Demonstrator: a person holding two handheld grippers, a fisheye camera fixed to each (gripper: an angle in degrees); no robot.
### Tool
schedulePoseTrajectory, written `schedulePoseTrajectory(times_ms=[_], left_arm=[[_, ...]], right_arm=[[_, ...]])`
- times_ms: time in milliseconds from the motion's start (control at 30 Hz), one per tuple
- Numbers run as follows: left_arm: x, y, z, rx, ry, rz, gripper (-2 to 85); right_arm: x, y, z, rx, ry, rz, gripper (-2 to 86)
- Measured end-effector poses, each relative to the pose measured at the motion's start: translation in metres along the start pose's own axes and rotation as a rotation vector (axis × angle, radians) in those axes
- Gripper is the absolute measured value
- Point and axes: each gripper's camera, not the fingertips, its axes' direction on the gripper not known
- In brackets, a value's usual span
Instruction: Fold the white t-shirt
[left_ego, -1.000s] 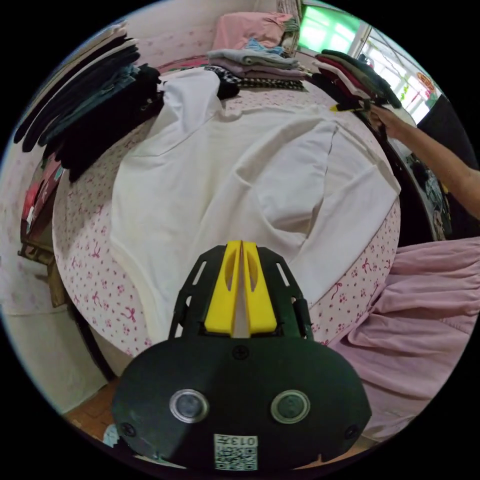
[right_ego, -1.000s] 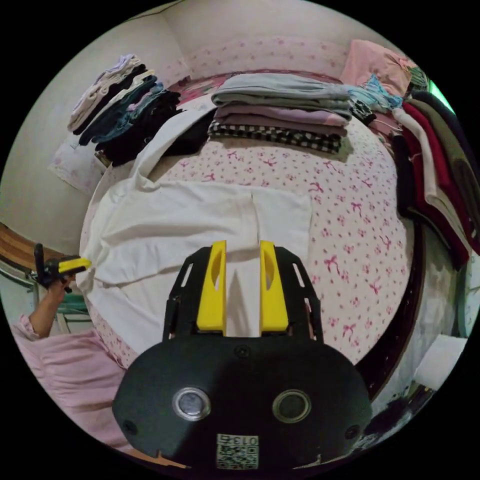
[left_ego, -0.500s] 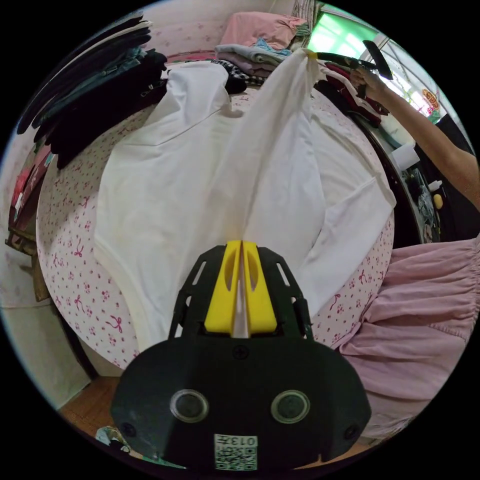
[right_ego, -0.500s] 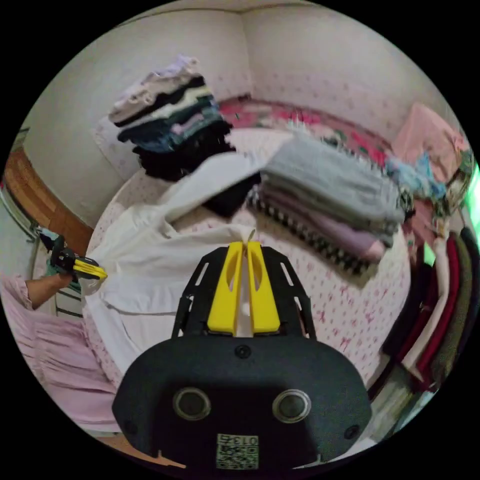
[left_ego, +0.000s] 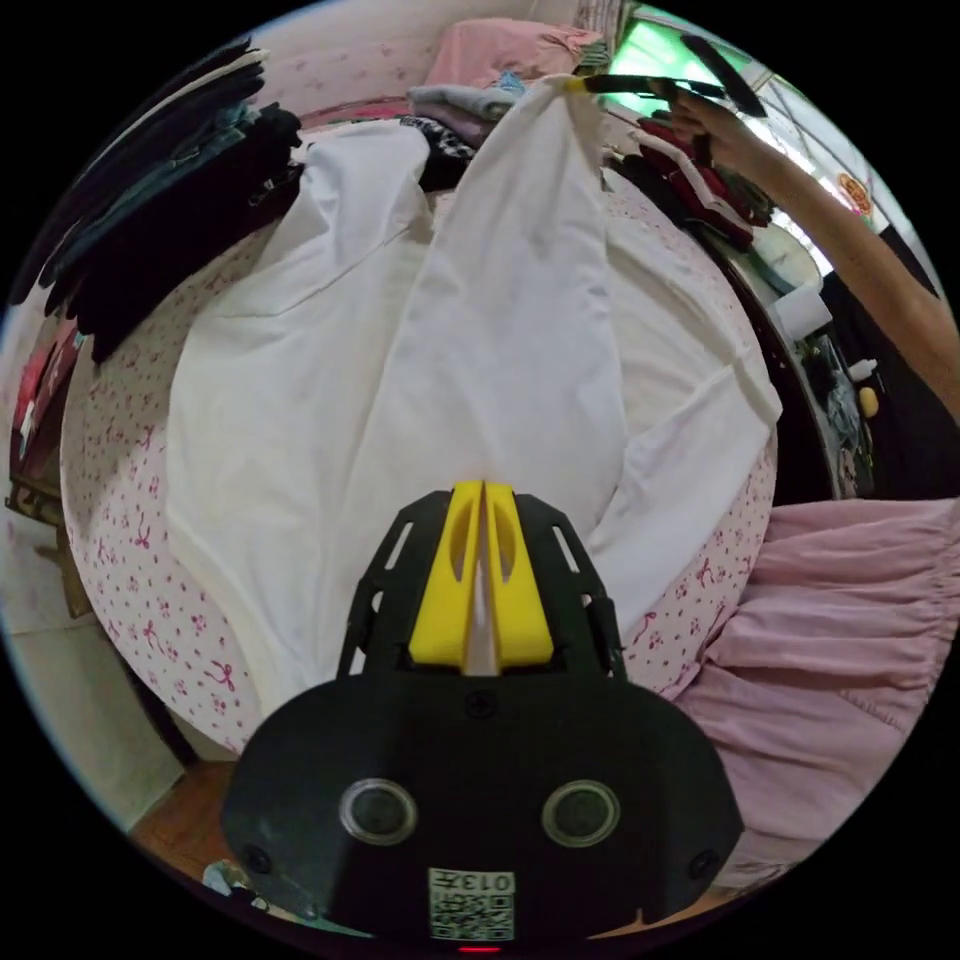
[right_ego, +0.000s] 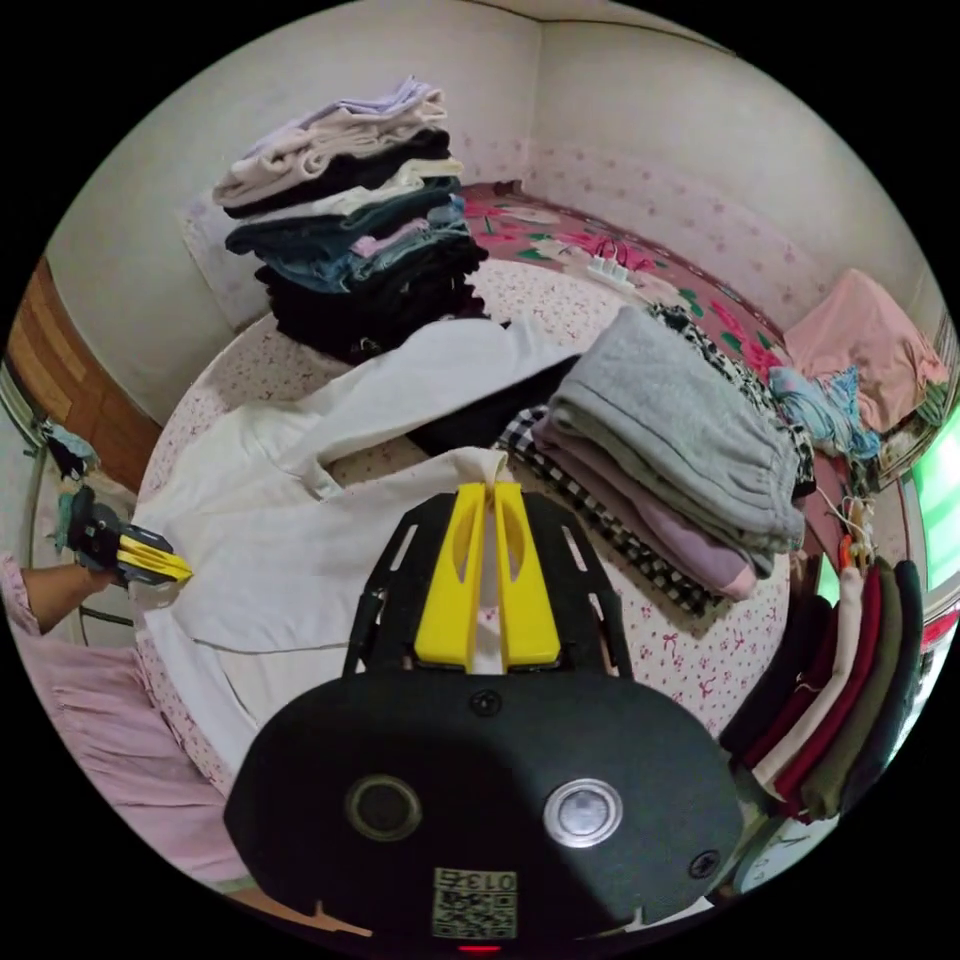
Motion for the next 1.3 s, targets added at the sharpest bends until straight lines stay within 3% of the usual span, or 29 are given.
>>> schedulePoseTrajectory(times_ms=[133,300,467,567,733,833,1133,1300], left_arm=[[0.019,-0.004,-0.030,0.134,0.093,0.080,-0.3],[0.047,-0.021,0.015,-0.024,0.063,0.208,-0.3],[0.058,-0.018,-0.012,0.071,0.034,0.204,-0.3],[0.069,-0.017,0.001,-0.011,-0.002,0.243,-0.2],[0.036,-0.014,0.002,0.005,0.099,0.054,-0.2],[0.027,0.002,-0.015,0.026,0.043,0.034,-0.2],[-0.041,0.048,-0.030,-0.026,-0.064,-0.231,-0.3],[-0.056,0.060,-0.034,0.022,0.001,-0.313,-0.3]], right_arm=[[-0.032,0.001,-0.081,0.124,0.023,-0.101,1.4],[-0.059,0.004,-0.150,0.210,0.031,-0.141,1.6],[-0.099,0.006,-0.195,0.251,0.071,-0.203,1.6],[-0.121,0.008,-0.213,0.272,0.057,-0.227,1.7],[-0.160,0.037,-0.253,0.337,0.017,-0.301,1.7],[-0.172,0.063,-0.267,0.332,0.032,-0.326,1.7],[-0.194,0.197,-0.282,0.224,0.064,-0.254,1.2],[-0.237,0.260,-0.269,0.096,0.136,-0.276,1.0]])
